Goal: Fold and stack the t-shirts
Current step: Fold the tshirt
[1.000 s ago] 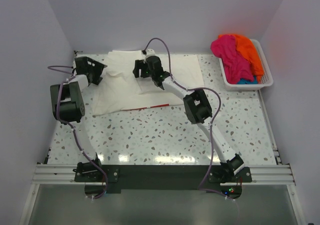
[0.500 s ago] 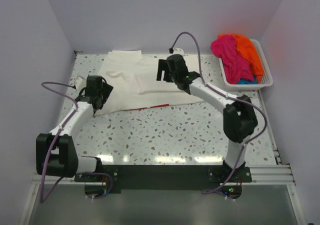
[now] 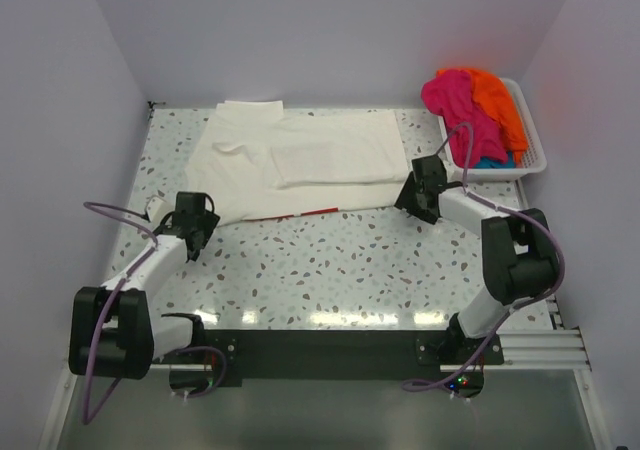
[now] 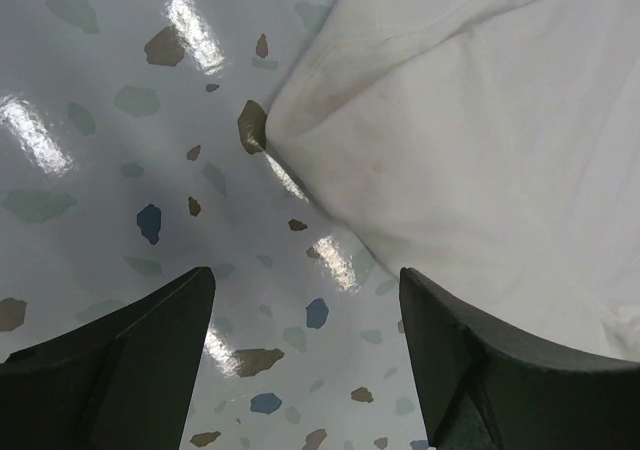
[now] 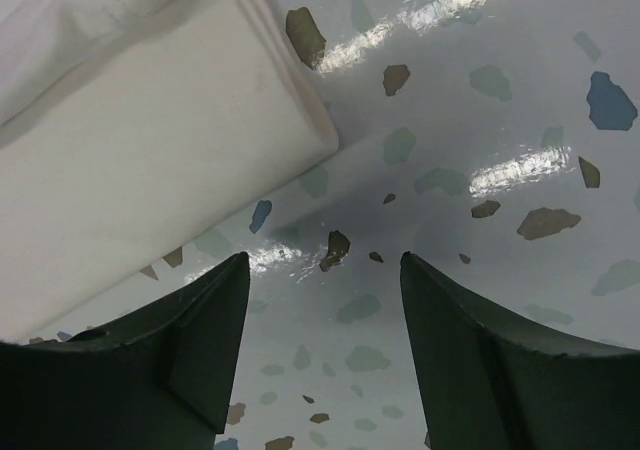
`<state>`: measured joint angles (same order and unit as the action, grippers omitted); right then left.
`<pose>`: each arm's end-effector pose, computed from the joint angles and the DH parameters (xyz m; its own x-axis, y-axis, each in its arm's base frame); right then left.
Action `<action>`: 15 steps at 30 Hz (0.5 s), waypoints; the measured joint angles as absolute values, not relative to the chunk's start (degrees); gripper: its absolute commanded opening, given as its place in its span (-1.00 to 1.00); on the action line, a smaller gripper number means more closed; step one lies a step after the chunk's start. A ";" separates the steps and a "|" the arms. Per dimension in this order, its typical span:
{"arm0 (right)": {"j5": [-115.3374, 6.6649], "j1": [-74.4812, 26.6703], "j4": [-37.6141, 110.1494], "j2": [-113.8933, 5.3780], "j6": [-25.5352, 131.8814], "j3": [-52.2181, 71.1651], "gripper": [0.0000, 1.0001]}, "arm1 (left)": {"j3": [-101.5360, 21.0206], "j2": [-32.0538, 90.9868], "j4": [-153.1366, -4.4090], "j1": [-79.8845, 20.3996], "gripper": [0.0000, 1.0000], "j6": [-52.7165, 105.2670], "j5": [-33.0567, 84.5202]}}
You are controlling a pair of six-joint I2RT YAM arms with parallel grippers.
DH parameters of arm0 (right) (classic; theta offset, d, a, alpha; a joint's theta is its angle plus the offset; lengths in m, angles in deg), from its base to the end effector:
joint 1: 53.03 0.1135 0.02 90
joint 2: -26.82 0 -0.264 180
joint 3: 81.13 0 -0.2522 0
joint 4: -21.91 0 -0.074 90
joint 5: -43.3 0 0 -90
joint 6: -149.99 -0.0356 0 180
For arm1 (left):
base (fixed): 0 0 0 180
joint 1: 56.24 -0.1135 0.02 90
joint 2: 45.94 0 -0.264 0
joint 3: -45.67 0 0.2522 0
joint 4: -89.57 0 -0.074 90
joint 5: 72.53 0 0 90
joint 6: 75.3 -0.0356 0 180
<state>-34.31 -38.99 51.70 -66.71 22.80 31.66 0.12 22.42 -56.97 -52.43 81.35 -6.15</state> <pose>0.3152 0.0709 0.1749 -0.7146 0.4299 -0.5519 0.3905 0.8997 0.1952 0.2148 0.0000 0.1725 -0.1810 -0.8310 -0.5260 -0.8257 0.4189 -0.3777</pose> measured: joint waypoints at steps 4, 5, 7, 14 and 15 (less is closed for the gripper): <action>-36.54 -40.54 51.42 -68.86 22.54 31.31 -0.02 | 0.12 24.93 -59.46 -54.35 0.57 81.06 -5.23; -37.18 -40.56 51.49 -68.83 22.56 31.13 -0.07 | 0.14 25.22 -59.98 -54.64 0.56 81.02 -5.07; -37.53 -40.56 51.27 -68.79 22.56 30.50 -0.14 | 0.21 25.39 -61.07 -54.92 0.55 80.76 -4.70; -38.03 -38.03 51.35 -67.76 23.30 26.63 -0.25 | 0.21 25.41 -63.02 -55.49 0.49 79.49 -3.09; -37.81 -37.02 51.97 -68.33 23.52 24.99 -0.27 | 0.21 25.41 -63.11 -55.51 0.49 79.38 -2.93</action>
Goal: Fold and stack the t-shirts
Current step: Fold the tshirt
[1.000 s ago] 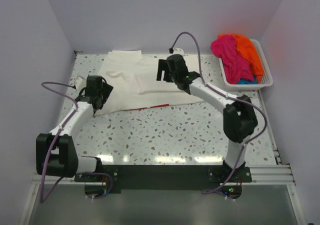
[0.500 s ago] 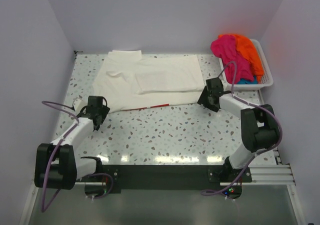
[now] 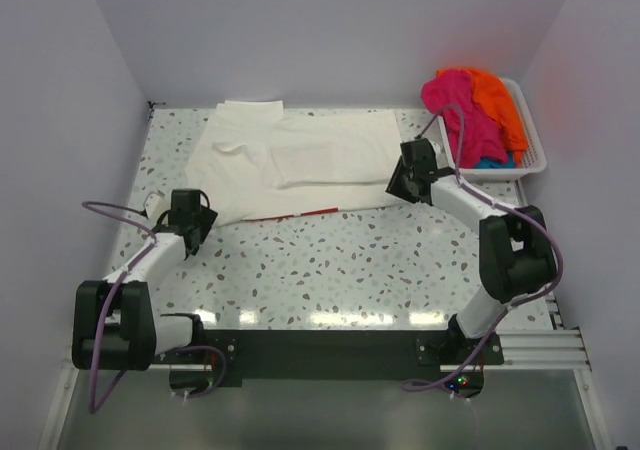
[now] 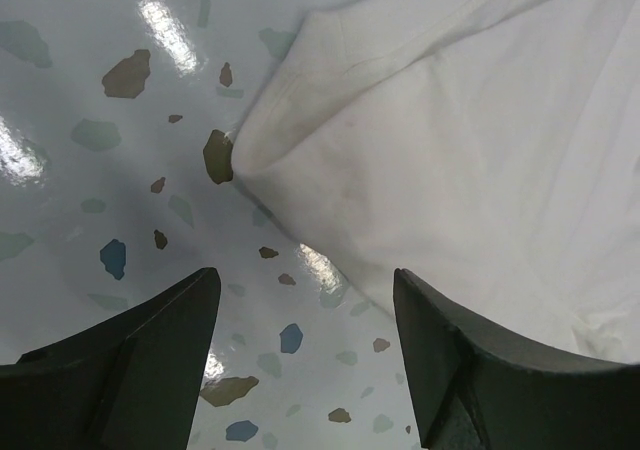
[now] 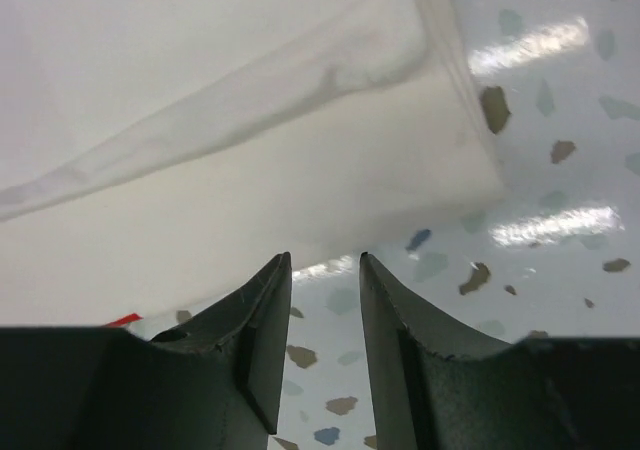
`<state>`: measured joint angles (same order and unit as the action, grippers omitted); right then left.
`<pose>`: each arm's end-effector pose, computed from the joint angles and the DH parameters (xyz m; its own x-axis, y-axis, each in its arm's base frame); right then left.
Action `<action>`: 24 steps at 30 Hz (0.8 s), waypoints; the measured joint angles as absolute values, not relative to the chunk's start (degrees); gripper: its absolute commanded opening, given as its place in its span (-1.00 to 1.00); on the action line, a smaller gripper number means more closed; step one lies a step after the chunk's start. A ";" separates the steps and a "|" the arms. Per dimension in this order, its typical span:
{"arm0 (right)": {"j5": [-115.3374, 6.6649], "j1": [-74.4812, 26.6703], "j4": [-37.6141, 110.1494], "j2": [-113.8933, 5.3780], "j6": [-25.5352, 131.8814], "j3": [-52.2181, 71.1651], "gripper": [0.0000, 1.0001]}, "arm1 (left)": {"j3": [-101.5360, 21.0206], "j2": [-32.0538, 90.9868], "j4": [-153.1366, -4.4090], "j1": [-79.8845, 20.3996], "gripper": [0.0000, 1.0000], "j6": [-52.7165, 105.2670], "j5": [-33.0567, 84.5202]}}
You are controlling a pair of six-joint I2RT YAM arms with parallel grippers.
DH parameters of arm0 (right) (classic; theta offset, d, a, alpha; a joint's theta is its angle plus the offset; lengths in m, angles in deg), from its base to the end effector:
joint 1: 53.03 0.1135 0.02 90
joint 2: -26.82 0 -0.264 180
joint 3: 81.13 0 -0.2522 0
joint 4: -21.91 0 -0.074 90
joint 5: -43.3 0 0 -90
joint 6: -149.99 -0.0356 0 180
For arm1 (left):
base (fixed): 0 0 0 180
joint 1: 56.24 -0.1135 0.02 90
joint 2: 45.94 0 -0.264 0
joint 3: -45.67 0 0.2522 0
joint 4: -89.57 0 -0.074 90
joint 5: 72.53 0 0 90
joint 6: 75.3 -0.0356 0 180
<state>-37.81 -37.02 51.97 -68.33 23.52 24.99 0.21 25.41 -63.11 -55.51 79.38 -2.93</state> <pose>0.3350 0.0904 0.1997 -0.7103 0.4071 -0.5742 0.3016 0.9131 0.2744 0.2269 0.0095 0.1675 -0.1646 -0.8452 -0.5085 -0.8080 0.4112 -0.4220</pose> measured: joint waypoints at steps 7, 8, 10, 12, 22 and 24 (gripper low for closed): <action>-38.44 -32.15 50.55 -78.43 24.83 11.90 -0.37 | 0.21 25.28 -63.33 -55.82 0.48 78.27 -1.97; -38.58 -32.08 50.70 -79.98 24.96 10.72 -0.38 | 0.19 25.24 -63.35 -55.86 0.48 78.11 -1.84; -38.77 -32.10 50.98 -82.80 25.18 8.88 -0.45 | 0.19 25.11 -63.33 -55.86 0.48 78.00 -1.58; -38.77 -32.10 51.49 -84.61 25.38 7.79 -0.54 | 0.19 24.95 -63.33 -55.86 0.48 77.89 -1.34; -38.84 -31.91 52.32 -86.04 25.51 6.19 -0.77 | 0.10 24.87 -63.35 -55.86 0.48 77.46 -0.53; -38.88 -31.75 52.29 -86.91 25.51 5.82 -0.84 | 0.10 24.87 -63.35 -55.86 0.48 77.46 -0.35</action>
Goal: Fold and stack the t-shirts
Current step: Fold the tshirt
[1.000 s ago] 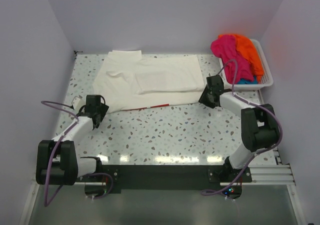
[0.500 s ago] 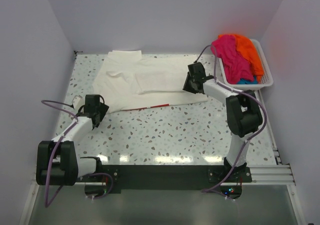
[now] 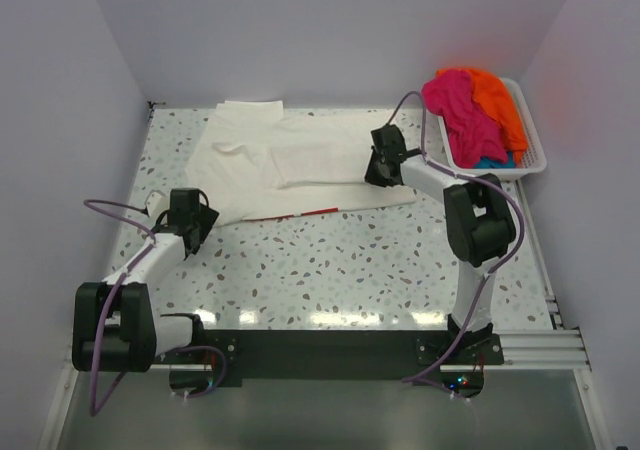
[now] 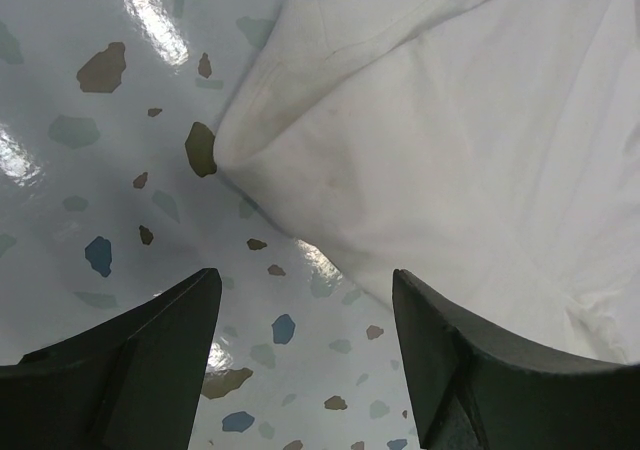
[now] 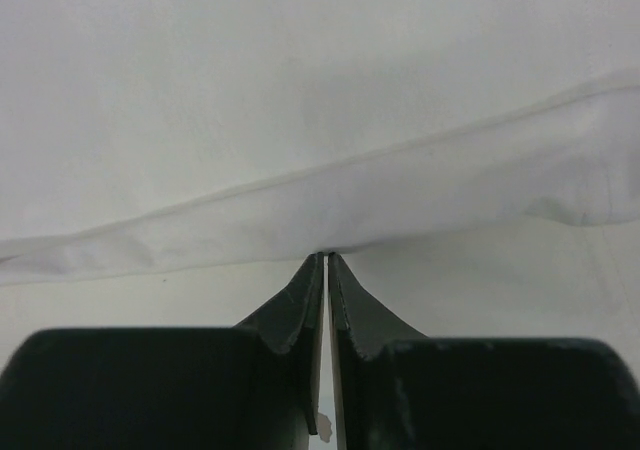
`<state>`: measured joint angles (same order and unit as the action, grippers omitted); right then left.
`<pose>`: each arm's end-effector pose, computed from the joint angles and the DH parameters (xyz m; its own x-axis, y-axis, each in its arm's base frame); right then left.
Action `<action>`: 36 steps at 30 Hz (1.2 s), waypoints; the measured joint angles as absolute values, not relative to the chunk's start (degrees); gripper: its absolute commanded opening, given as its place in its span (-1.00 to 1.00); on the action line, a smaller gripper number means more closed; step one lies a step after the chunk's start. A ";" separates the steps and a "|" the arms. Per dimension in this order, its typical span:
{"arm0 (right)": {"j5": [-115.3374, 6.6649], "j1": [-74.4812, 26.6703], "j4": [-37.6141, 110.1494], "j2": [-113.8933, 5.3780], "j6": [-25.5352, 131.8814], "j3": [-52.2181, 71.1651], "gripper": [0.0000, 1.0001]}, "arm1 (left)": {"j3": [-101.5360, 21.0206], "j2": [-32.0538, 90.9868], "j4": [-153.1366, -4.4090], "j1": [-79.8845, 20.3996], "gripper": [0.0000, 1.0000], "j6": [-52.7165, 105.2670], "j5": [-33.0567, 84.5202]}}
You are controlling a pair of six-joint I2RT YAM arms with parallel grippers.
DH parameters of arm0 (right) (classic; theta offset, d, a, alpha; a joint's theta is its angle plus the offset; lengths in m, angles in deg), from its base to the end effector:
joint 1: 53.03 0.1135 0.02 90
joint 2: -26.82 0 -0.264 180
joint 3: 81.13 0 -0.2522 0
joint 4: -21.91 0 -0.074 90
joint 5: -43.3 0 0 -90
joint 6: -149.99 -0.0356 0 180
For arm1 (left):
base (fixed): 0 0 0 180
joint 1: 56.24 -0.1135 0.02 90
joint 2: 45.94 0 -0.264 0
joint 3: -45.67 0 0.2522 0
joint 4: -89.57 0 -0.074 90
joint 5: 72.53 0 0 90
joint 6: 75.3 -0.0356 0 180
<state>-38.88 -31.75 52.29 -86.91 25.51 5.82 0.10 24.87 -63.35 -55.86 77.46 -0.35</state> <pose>0.4032 0.1519 0.1811 -0.7559 0.3075 -0.5780 0.1796 0.9464 0.2686 0.2274 0.0094 0.1699 -0.2016 -0.8451 -0.4951 -0.7864 0.4410 -0.4326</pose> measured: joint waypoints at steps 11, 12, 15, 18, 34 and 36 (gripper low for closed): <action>-38.99 -31.67 52.40 -89.18 25.57 5.17 -0.97 | -0.12 25.70 -63.74 -57.11 0.48 77.04 0.78; -38.97 -31.67 52.38 -89.18 25.57 4.99 -0.97 | -0.12 25.76 -63.76 -57.28 0.48 77.02 0.80; -38.90 -31.67 52.36 -89.40 25.71 4.36 -0.96 | -0.12 25.92 -63.76 -57.37 0.48 77.00 0.83; -38.77 -31.67 52.27 -90.38 26.10 3.16 -0.96 | -0.12 25.96 -63.76 -57.46 0.48 76.63 0.98; -38.29 -31.67 50.31 -96.00 29.25 -4.93 -0.68 | -0.12 27.42 -64.31 -58.50 0.50 76.36 2.47; -38.27 -31.67 49.85 -96.64 29.60 -5.43 -0.62 | -0.12 27.58 -64.37 -58.50 0.53 76.34 2.60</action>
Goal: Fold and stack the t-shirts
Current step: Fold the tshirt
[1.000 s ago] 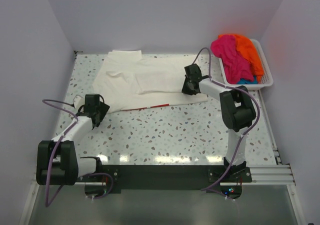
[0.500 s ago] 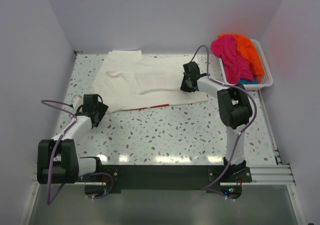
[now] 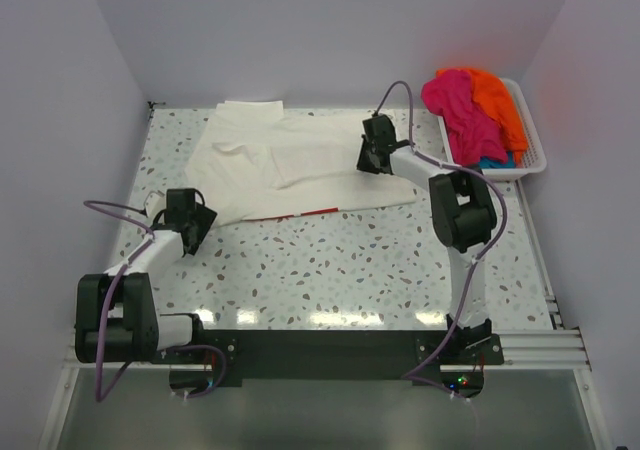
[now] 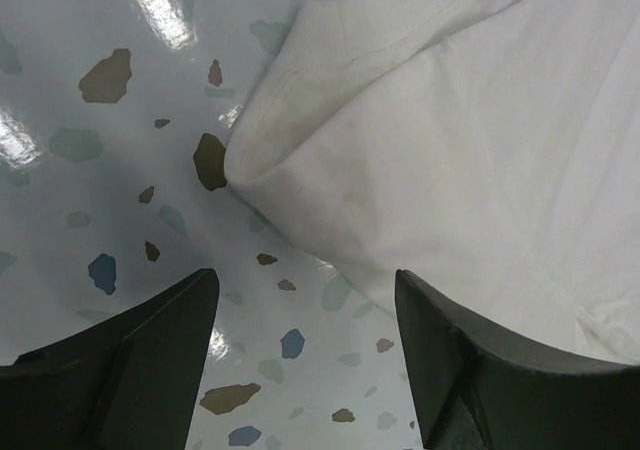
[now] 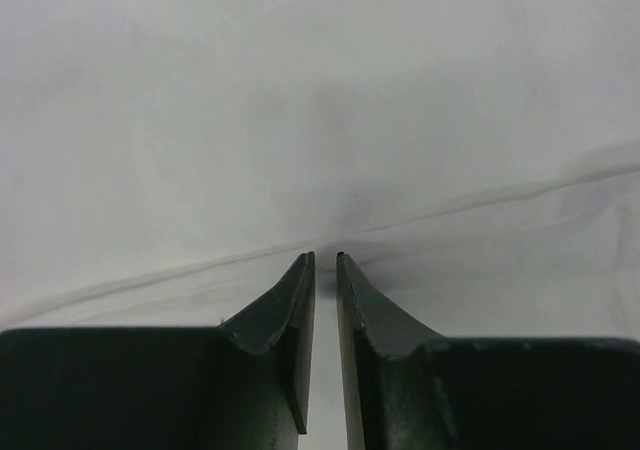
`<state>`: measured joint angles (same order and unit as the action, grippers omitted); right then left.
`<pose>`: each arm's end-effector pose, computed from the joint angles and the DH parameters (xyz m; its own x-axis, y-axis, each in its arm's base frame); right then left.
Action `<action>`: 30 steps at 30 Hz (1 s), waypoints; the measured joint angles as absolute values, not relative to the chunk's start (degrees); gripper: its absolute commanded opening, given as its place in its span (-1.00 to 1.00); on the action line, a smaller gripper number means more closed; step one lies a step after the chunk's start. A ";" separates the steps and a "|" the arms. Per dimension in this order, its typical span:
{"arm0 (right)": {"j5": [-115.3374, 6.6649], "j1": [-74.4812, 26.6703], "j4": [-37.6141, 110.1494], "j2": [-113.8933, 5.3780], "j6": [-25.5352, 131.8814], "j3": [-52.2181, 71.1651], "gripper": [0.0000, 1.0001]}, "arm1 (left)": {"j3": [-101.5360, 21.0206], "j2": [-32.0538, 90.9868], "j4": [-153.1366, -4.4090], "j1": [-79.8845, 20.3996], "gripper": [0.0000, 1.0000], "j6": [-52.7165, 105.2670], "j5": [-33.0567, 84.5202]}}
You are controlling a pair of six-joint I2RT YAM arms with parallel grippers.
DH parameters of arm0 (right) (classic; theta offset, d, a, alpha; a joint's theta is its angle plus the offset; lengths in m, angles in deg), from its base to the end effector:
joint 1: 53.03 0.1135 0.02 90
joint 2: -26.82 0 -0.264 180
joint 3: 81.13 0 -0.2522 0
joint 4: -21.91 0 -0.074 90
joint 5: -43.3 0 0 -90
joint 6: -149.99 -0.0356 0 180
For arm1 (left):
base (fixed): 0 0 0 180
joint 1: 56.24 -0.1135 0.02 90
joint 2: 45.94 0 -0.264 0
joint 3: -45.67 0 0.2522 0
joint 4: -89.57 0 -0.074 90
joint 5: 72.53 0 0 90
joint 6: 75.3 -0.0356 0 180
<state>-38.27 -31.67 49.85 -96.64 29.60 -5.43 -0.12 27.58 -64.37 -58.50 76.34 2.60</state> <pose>0.4472 0.1693 0.1710 -0.7237 0.2543 -0.6415 0.1145 0.9610 0.2517 0.2318 0.0183 0.1618 -0.2161 -0.8597 -0.4628 -0.7995 0.4279 -0.4215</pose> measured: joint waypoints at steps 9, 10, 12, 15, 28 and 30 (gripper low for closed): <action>-36.98 -31.75 49.65 -98.06 31.74 -7.73 0.09 | -0.12 27.07 -65.93 -59.07 0.76 75.16 3.86; -36.63 -31.86 49.63 -97.97 31.91 -8.04 0.16 | -0.12 26.68 -65.82 -59.14 0.78 75.18 3.78; -35.73 -32.19 50.68 -97.12 32.02 -8.10 0.18 | -0.12 25.65 -65.16 -59.23 0.79 75.56 3.19; -34.79 -32.96 52.84 -93.75 31.76 -6.83 0.19 | -0.12 24.34 -63.59 -59.60 0.75 76.69 1.94; -35.41 -39.49 54.11 -68.72 27.43 21.06 0.23 | -1.15 30.61 -64.02 -62.07 0.40 80.71 0.76; -36.24 -40.91 54.17 -68.81 27.15 23.24 0.26 | -2.20 32.56 -65.55 -62.53 0.36 81.06 0.85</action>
<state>-36.24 -40.91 54.17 -68.81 27.15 23.24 -2.20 32.56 -65.55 -62.53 81.06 0.85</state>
